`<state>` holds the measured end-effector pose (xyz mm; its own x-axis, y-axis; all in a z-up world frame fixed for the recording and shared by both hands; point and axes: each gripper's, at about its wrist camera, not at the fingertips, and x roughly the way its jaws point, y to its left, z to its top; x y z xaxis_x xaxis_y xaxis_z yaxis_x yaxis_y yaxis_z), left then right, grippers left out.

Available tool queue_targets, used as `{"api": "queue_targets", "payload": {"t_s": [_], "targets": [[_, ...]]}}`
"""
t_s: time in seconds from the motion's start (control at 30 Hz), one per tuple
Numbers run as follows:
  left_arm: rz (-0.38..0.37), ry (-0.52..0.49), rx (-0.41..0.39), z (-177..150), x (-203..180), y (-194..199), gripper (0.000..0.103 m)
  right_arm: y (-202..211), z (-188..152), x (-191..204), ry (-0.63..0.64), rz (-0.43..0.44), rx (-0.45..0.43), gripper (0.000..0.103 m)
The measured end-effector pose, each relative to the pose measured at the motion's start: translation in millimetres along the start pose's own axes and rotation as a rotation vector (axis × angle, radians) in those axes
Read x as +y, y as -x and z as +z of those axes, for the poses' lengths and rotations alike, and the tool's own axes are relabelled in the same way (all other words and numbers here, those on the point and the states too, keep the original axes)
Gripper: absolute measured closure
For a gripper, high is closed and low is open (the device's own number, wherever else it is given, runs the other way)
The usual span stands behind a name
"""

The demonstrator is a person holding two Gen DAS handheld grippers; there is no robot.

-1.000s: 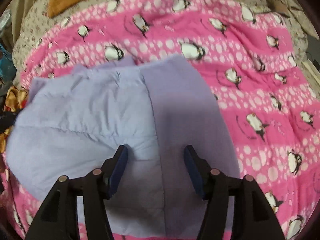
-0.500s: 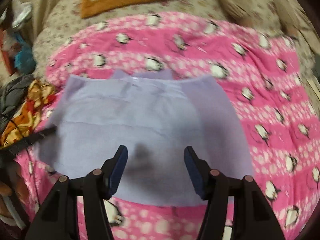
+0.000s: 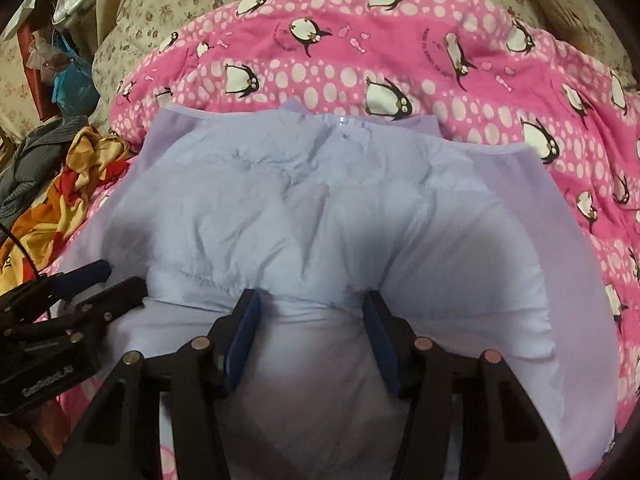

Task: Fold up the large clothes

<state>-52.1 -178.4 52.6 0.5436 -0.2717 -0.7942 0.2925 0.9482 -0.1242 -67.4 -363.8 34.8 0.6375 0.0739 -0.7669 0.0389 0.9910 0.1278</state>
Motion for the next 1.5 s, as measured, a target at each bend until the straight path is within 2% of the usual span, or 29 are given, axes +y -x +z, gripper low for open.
{"api": "queue_targets", "payload": {"t_s": [0.1, 0.2, 0.3, 0.33, 0.4, 0.47, 0.9, 1.3, 1.5], "targets": [[-0.007, 0.012, 0.002, 0.6, 1.4, 0.4, 0.074, 9.6, 0.7, -4.0, -0.047, 0.036, -0.009, 0.047], [-0.006, 0.012, 0.000, 0.3, 0.9, 0.6, 0.074, 29.5, 2.3, -4.6, -0.078, 0.082, -0.074, 0.047], [-0.006, 0.010, -0.004, -0.4, 1.0, 0.7, 0.074, 35.9, 3.1, 1.9, -0.045, 0.049, -0.110, 0.047], [-0.005, 0.010, -0.004, -0.5, 1.0, 0.9, 0.074, 33.7, 2.8, 2.3, -0.037, 0.037, -0.106, 0.048], [-0.004, 0.009, -0.004, -0.8, 1.3, 0.7, 0.074, 20.8, 0.6, 2.6, -0.024, 0.023, -0.072, 0.057], [-0.001, 0.003, -0.003, -1.4, 0.7, 1.1, 0.074, 4.0, -5.8, 0.4, -0.021, 0.012, -0.035, 0.057], [0.002, 0.003, -0.004, -2.6, 0.4, 1.3, 0.072, 3.0, -14.0, -0.6, -0.014, 0.010, -0.063, 0.057], [0.000, 0.002, -0.003, -1.7, 0.1, 0.8, 0.070, 37.6, -19.4, 7.3, -0.011, 0.079, -0.080, 0.056], [0.008, -0.011, -0.007, -2.4, -1.6, 0.6, 0.070, 20.2, -33.1, 21.5, 0.088, 0.000, -0.031, 0.056]]}}
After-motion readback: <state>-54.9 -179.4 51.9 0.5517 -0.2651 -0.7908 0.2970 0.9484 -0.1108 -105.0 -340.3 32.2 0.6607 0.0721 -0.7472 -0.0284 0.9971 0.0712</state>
